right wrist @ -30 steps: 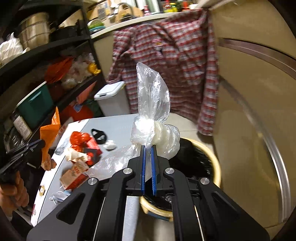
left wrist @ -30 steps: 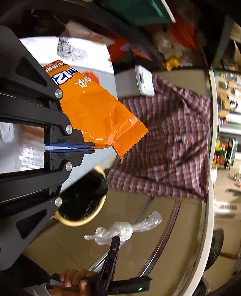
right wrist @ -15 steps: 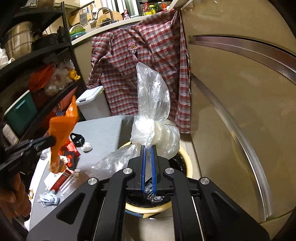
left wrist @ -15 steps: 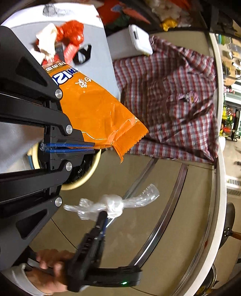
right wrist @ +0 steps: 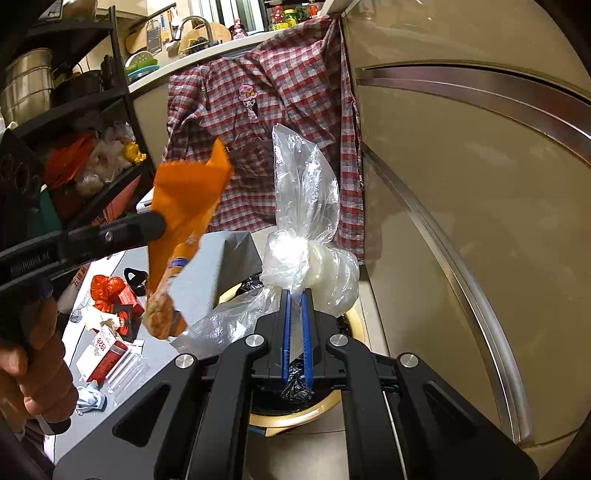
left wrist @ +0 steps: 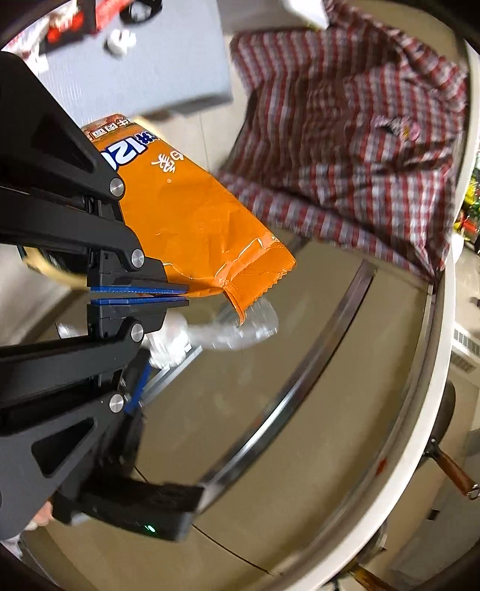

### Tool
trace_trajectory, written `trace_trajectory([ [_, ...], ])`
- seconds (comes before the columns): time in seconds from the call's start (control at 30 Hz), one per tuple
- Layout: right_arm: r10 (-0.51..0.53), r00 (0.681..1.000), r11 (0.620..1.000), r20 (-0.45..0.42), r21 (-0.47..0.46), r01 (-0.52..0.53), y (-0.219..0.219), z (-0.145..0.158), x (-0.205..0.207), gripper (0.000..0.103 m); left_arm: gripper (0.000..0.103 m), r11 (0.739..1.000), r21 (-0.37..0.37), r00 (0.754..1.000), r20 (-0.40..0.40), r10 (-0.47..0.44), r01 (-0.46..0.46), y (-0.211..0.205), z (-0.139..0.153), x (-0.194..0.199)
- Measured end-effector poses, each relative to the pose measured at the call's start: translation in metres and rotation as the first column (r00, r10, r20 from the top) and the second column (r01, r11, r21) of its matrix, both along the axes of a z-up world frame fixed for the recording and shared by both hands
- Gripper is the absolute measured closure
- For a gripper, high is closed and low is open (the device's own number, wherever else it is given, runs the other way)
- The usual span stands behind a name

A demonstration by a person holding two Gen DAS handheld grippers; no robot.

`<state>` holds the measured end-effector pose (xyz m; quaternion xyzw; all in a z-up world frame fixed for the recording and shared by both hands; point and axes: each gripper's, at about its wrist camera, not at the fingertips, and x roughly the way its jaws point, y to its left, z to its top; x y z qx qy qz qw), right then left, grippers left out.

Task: Collect trash
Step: 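Lift both held bags and carry them over the black-lined bin, then open the left tool and the right tool to drop both bags into the bin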

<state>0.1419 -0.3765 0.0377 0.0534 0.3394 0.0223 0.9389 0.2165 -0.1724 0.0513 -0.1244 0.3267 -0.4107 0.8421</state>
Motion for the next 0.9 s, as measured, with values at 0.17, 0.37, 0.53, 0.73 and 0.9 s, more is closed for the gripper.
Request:
trace_trajectory([
  [0.17,-0.009,1.0,1.0,-0.01,0.005,0.009,-0.003,-0.002,0.004,0.097,0.101,0.998,-0.049,0.999,-0.026,-0.04,0.039,-0.014,-0.01,0.007],
  [0.37,-0.014,1.0,1.0,-0.017,0.005,0.014,-0.007,-0.006,0.009,0.097,0.1,1.0,0.002,0.998,-0.069,0.008,-0.007,-0.018,-0.029,0.015],
  [0.53,-0.006,1.0,1.0,-0.024,0.004,0.006,-0.003,-0.009,0.012,0.097,0.099,0.998,0.043,0.994,-0.094,0.049,-0.045,-0.003,-0.041,0.018],
  [0.73,0.017,0.999,1.0,-0.038,0.005,-0.017,0.008,-0.013,0.018,0.093,0.08,0.992,0.108,0.993,-0.096,0.076,-0.065,0.005,-0.045,0.018],
  [0.9,0.027,0.999,1.0,-0.047,0.005,-0.027,0.018,-0.016,0.02,0.082,0.056,0.968,0.221,0.989,-0.057,0.135,-0.12,0.01,-0.045,0.019],
])
